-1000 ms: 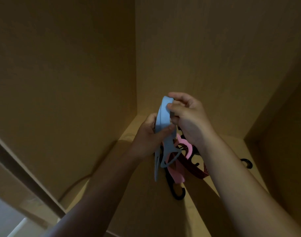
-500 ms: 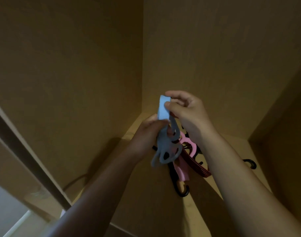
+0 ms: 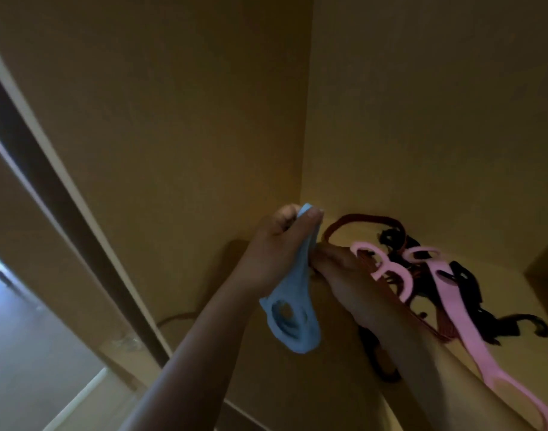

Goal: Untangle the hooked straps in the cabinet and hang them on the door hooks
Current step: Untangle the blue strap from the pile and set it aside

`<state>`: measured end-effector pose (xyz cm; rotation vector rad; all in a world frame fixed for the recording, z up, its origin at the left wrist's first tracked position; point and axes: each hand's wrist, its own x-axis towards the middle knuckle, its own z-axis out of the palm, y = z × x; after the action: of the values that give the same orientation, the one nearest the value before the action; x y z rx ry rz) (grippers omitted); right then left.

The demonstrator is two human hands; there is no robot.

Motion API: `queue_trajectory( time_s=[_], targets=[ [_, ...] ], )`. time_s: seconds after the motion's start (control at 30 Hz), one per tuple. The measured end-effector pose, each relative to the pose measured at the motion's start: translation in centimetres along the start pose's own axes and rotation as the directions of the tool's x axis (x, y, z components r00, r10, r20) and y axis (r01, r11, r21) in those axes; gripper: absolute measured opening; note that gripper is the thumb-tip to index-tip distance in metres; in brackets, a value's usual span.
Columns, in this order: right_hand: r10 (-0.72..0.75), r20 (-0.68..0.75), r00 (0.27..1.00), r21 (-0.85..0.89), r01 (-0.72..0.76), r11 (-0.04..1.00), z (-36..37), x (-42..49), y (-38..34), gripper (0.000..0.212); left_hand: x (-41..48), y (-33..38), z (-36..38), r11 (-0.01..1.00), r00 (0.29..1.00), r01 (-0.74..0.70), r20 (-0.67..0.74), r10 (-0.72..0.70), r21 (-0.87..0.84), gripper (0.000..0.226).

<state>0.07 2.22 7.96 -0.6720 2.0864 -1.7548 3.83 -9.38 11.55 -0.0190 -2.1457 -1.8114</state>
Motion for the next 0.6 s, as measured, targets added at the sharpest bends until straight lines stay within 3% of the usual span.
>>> queue_trajectory(
  time_s=[0.17,0.3,0.37,0.5,0.6],
  targets=[
    [0.157,0.039,0.987,0.015,-0.158,0.987,3.1,-0.4,4.1,0.043,0.8,-2.7,-1.3,0.980,0.991,0.117,0.037,-0.125,0.163,0.036],
    [0.367,0.041,0.929,0.333,-0.359,0.872,4.9,-0.7,7.1,0.050,1.9,-6.2,-2.4,0.945,0.951,0.303,0.023,-0.307,0.121,0.035],
    [0.397,0.115,0.910,0.353,-0.411,0.840,5.8,-0.5,6.8,0.037,2.6,-7.7,-2.7,0.917,0.932,0.353,0.014,-0.361,0.188,0.031],
    [0.474,0.123,0.872,0.472,-0.472,0.745,6.2,1.1,7.0,0.036,4.0,-9.7,-2.8,0.887,0.923,0.365,0.014,-0.384,0.282,0.030],
    [0.424,0.232,0.876,0.575,-0.475,0.667,6.3,1.8,6.9,0.026,5.2,-9.9,-2.7,0.896,0.939,0.332,-0.007,-0.345,0.294,0.029]
  ],
)
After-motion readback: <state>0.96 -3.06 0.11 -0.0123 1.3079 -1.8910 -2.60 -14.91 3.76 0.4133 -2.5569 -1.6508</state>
